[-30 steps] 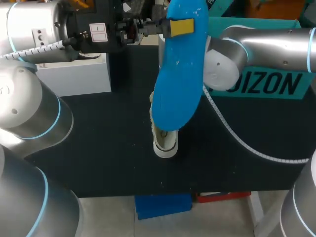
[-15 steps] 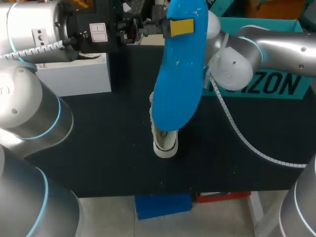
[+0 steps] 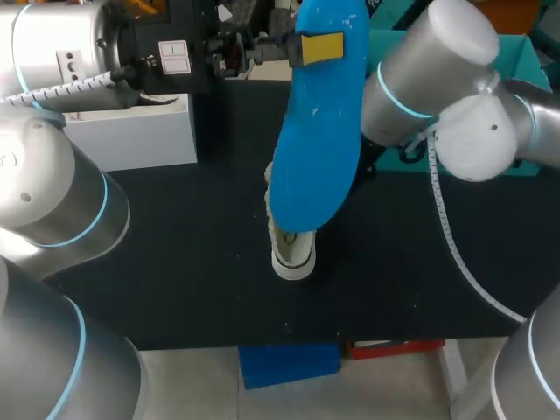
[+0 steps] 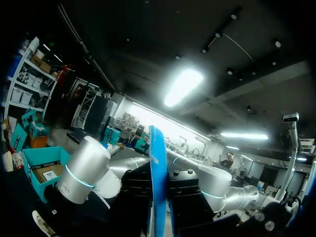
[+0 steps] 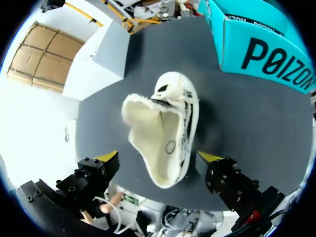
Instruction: Take the shoe out of the shoebox, open the shoe tongue, remove and reinsert the insole, then place the shoe into the shoebox
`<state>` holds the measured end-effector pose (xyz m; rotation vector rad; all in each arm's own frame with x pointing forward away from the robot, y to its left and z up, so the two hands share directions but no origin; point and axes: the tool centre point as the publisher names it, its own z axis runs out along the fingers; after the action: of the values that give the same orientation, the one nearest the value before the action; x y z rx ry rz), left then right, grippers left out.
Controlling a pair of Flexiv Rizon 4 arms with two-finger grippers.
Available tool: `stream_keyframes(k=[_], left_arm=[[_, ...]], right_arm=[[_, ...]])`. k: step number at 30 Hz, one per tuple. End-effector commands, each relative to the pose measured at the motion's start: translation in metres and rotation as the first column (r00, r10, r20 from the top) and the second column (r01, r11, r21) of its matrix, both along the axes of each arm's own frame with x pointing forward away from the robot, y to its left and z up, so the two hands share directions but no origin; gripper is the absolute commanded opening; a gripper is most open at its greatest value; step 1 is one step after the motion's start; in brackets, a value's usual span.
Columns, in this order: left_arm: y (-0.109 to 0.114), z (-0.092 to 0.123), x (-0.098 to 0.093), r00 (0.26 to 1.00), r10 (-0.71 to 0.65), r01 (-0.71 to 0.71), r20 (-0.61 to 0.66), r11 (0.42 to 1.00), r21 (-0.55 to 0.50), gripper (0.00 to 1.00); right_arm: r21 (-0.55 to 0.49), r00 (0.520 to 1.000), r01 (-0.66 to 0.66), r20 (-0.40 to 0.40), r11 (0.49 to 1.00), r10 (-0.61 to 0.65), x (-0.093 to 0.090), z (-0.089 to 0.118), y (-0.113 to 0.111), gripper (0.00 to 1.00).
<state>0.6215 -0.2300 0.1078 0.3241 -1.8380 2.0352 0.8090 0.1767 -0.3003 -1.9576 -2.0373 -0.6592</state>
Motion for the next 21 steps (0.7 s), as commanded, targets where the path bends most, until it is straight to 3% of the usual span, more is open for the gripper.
stream_keyframes(k=[1,10,15,19,21], left_arm=[[-0.001,0.0,-0.001,1.0,0.003,-0.003,-0.002,1.0,0.003,0.0],[-0.001,0.0,-0.001,1.0,0.003,-0.003,-0.002,1.0,0.003,0.0],[-0.001,0.0,-0.001,1.0,0.003,-0.003,-0.002,1.0,0.003,0.0],[-0.001,0.0,-0.001,1.0,0.003,-0.003,-0.002,1.0,0.003,0.0],[-0.001,0.0,-0.001,1.0,0.003,-0.003,-0.002,1.0,0.003,0.0]], right_arm=[[0.251,0.999,-0.043,0.022,0.967,0.038,-0.006,-0.003,-0.009,1.0],[0.251,0.999,-0.043,0.022,0.967,0.038,-0.006,-0.003,-0.009,1.0],[0.453,1.0,0.01,0.017,0.891,-0.02,-0.017,0.009,-0.03,1.0],[0.557,0.999,0.018,0.023,0.831,-0.037,-0.019,0.024,-0.034,1.0],[0.568,0.999,0.019,0.027,0.823,-0.042,-0.018,0.03,-0.036,1.0]])
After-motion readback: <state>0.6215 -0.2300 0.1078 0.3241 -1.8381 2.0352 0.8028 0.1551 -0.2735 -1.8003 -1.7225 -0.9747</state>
